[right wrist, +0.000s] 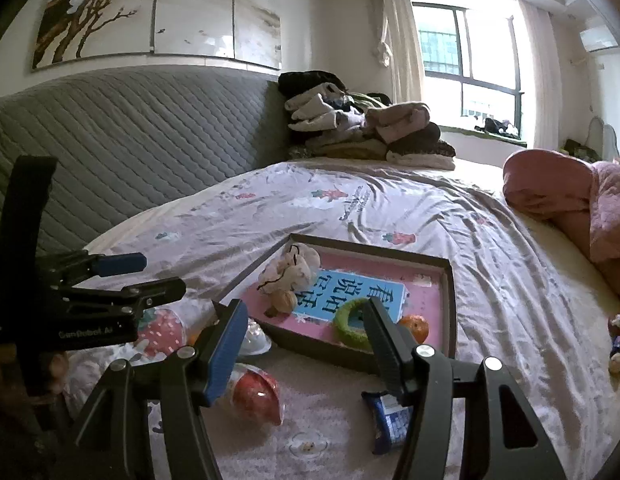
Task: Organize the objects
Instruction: 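Withdraw both open tools from the tray toward the loose items beside it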
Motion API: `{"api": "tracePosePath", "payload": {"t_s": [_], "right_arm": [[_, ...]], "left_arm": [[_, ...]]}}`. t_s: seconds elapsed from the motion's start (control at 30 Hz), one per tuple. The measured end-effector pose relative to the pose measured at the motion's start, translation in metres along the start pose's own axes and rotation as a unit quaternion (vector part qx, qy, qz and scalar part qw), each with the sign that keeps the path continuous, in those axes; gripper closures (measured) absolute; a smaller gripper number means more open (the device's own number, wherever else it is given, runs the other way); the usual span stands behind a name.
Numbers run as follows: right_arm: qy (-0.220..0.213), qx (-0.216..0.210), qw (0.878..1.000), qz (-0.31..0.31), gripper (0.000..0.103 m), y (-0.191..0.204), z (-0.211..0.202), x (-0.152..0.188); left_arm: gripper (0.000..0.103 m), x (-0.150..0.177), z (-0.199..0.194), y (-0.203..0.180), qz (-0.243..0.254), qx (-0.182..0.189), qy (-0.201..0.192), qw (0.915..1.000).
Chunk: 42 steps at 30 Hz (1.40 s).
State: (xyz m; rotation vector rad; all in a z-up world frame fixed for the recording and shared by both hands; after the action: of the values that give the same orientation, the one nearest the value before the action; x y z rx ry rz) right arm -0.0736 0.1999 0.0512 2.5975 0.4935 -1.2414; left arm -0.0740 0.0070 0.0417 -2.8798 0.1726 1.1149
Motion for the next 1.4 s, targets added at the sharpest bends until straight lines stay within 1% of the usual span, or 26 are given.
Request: {"api": "tracePosePath", "payload": {"t_s": [0.57, 1.0, 1.4], "right_arm": [[0.028, 0.013, 1.000, 0.007, 0.043, 0.008, 0.004, 0.022], [0.044, 0.010, 0.999, -0.001, 0.043, 0.020, 0.009, 0.032], [0.066, 0.001, 0.998, -0.015, 0.043, 0.030, 0.018, 0.043]], "left_arm": [[0.032, 0.025, 0.007, 0.004, 0.000, -0.001, 0.023, 0.9997], [0.032, 0.035, 0.014, 0.013, -0.001, -0.004, 0.040, 0.9992], [0.032, 0.056, 0.031, 0.019, 0.008, -0.017, 0.076, 0.9969]]}}
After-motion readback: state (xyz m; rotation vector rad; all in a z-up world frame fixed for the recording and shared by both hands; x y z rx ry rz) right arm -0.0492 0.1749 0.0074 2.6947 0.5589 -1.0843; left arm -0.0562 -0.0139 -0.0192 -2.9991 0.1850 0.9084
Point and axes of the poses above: each gripper's, at about its wrist camera, not at the fingertips, and z roughly the way its jaws point, y to its left, x to its underside, the point moved 3 cm from there along z, roughly the way its jaws point, and after that the axes turned 9 degrees about y, right-handed, at the moved point
